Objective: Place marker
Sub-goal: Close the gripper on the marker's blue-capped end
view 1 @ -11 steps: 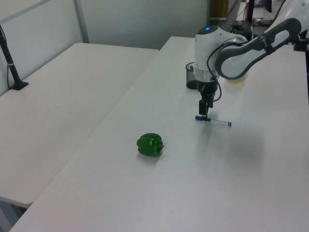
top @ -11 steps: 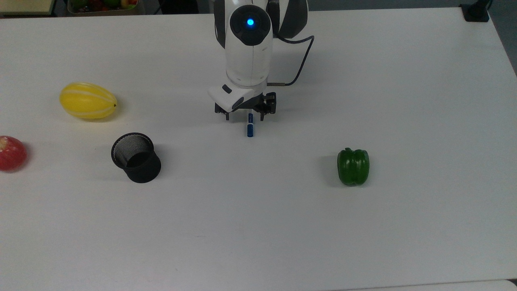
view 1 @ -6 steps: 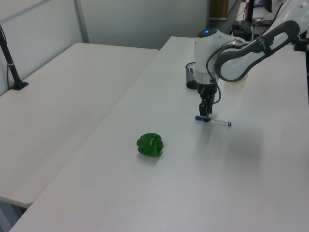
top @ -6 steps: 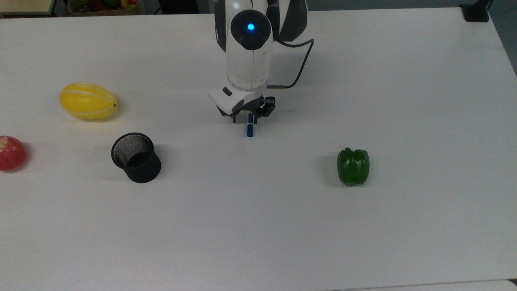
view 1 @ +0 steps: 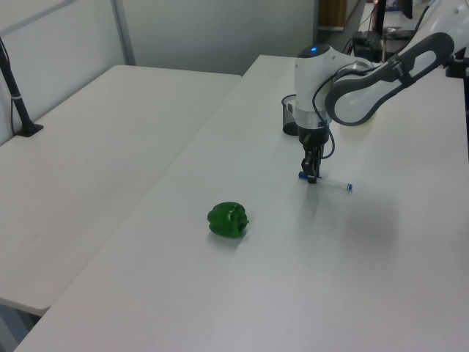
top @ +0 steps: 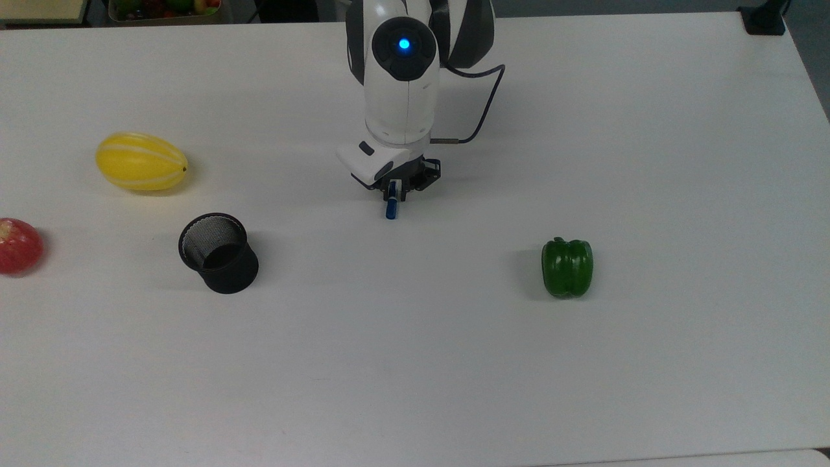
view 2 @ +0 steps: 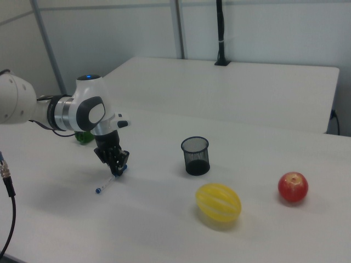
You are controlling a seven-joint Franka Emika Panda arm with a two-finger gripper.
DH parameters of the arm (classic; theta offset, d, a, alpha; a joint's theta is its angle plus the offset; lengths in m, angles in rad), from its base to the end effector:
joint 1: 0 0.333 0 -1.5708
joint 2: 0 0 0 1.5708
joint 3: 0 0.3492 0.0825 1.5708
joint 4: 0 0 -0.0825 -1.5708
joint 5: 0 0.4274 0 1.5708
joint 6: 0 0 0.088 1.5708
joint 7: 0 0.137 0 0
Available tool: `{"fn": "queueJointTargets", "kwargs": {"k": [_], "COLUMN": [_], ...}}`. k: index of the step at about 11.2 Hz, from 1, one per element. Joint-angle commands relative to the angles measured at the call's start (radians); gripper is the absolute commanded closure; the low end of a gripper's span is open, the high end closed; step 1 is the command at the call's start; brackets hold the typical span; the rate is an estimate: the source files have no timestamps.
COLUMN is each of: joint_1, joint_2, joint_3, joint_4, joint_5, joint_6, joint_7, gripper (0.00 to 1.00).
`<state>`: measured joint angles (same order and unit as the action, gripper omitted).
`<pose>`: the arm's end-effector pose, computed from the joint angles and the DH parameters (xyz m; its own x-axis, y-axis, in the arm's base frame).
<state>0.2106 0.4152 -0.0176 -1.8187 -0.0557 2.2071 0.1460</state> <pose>0.6760 0.1295 0.2820 0.9965 0.0815 -0.0200 0.0824 -0.9951 0.0544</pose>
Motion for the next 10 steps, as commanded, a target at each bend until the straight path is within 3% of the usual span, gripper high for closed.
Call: {"fn": "queueJointTargets", "kwargs": {"k": [1, 7, 10], "joint_1": [0.009, 0.013, 0.007], "joint_2": [0.004, -0.009, -0.050], "joint_3": [-0.001, 0.001, -0.001], "joint_4": [-0.002, 0.015, 0.097], "joint_5": [-0.013, -0.013, -0.010], "joint_6": [0.023, -0.009, -0.160], "joint_7": [0.027, 0.027, 0.027], "gripper": [0.78, 0.88, 0.88]}}
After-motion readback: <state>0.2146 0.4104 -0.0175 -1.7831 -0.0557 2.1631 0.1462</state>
